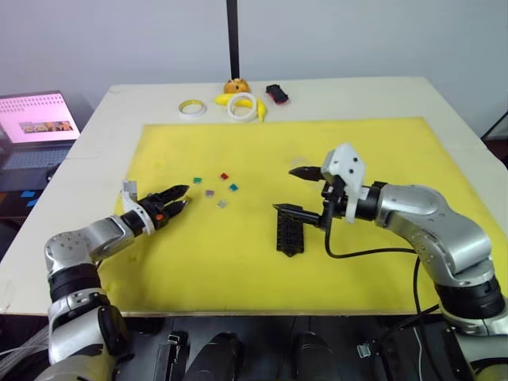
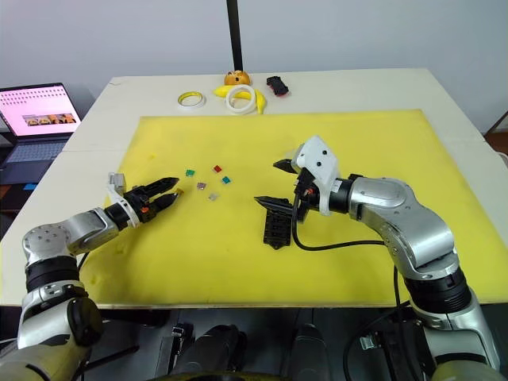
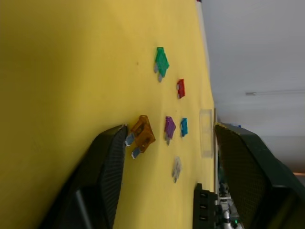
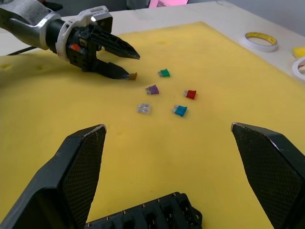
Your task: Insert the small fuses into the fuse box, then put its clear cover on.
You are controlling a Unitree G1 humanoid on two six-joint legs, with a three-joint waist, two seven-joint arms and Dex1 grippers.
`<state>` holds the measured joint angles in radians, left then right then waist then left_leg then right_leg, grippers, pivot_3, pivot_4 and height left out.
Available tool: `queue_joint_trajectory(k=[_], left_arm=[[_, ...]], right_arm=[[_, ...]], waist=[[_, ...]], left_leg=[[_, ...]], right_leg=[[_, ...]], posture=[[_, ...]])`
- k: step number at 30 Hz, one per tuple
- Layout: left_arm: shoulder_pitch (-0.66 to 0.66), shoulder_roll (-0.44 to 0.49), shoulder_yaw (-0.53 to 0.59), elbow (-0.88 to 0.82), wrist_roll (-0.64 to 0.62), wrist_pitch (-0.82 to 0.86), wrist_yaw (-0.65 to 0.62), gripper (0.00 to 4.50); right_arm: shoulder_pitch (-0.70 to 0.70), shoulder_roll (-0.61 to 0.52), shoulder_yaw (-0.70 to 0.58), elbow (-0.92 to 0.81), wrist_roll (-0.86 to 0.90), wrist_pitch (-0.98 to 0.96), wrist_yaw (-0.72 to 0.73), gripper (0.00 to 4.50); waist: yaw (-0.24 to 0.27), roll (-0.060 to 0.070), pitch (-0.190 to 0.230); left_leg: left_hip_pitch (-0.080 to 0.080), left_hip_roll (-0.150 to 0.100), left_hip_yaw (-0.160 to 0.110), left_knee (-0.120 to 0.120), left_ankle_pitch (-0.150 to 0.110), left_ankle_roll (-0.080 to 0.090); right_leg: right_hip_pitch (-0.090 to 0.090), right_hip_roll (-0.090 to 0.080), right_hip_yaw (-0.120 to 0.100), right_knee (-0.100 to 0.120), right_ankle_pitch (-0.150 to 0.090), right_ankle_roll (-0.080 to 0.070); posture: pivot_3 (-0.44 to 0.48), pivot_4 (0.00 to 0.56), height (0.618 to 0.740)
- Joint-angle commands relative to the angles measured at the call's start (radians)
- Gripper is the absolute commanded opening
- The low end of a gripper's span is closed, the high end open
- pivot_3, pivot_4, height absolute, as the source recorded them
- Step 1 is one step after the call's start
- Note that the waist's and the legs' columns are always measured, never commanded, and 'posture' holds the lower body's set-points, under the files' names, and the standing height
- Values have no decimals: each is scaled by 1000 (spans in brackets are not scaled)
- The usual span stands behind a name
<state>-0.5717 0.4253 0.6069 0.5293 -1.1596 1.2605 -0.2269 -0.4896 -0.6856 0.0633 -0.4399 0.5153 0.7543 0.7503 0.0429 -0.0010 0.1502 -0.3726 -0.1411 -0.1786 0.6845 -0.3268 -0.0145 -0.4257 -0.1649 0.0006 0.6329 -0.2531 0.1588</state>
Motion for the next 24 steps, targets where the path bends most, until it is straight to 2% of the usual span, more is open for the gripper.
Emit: queue_joint_trajectory(k=[1, 6, 9, 18, 19, 21, 24], left_arm=[[-10, -21, -23, 36, 48, -13, -1, 3278], [-17, -31, -15, 43, 71, -20, -8, 3278], [-15, -35, -23, 36, 85, -12, -17, 2434], [-18, -29, -19, 81, 138, -37, -59, 2434], [-17, -28, -22, 88, 146, -43, -67, 1877], [-16, -26, -28, 97, 162, -48, -80, 1168], [-16, -25, -29, 107, 181, -50, -90, 1168]], right_arm=[[-3, -12, -35, -51, 7, -5, -5, 4500], [0, -13, -42, -55, 7, -2, -7, 4500], [1, -15, -45, -56, 9, -1, -8, 4500], [1, -17, -53, -56, 12, 3, -10, 4500], [0, -17, -53, -55, 12, 3, -10, 4500], [-1, -16, -55, -54, 13, 4, -10, 4500], [-5, -15, -56, -52, 14, 6, -10, 4500]], waist=[[0, 0, 0], [2, 0, 0], [2, 0, 0], [1, 0, 0], [1, 0, 0], [-2, 0, 0], [-2, 1, -1]], left_leg=[[0, 0, 0, 0, 0, 0], [0, -1, -1, 0, 0, 0], [0, -1, -2, 0, 0, -1], [0, -1, -2, 0, 0, -1], [0, -1, -2, 0, 0, -1], [0, -1, -2, 0, 1, -1], [0, -1, -2, -1, 1, -1]], right_leg=[[0, 0, 0, 0, 0, 0], [1, 0, 0, 0, 0, 0], [1, 0, 0, 0, 0, 0], [1, 0, -1, 0, 0, 0], [1, 0, -1, 0, 0, 0], [1, 0, -1, 0, 0, 0], [0, 0, -1, 0, 0, 0]], posture=[[0, 150, 740], [0, 150, 740], [0, 150, 740], [0, 150, 740], [0, 150, 740], [0, 150, 740], [0, 150, 740]])
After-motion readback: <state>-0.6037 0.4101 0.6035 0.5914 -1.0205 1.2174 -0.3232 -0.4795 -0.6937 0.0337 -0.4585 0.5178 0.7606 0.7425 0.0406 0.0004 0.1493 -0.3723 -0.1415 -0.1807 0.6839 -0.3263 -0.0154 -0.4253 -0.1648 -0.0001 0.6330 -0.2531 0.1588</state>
